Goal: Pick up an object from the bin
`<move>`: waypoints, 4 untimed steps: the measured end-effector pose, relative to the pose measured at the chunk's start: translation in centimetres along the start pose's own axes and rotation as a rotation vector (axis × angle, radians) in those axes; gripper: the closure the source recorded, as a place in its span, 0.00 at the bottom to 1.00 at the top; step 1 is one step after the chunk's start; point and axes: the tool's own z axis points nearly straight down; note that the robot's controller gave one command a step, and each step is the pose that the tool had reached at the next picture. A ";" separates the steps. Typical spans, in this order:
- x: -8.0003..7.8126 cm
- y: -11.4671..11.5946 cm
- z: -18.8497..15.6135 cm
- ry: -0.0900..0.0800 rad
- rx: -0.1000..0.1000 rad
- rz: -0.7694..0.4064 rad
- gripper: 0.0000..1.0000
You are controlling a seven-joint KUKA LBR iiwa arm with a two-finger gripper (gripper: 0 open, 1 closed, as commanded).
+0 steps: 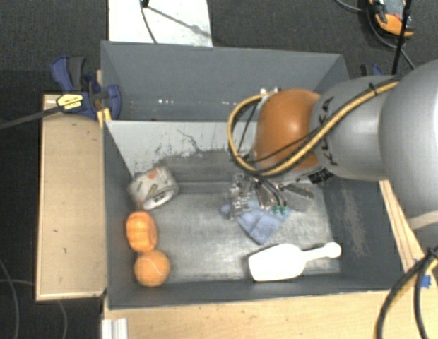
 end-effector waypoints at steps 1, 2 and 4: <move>0.3 -1.2 -19.4 0.004 0.002 0.031 1.00; 0.4 -1.2 -19.0 0.010 0.002 0.032 1.00; 0.5 -1.2 -13.8 0.010 0.002 -0.048 1.00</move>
Offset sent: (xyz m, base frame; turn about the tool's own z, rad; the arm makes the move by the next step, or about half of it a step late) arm 0.0000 0.0000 0.0000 0.0000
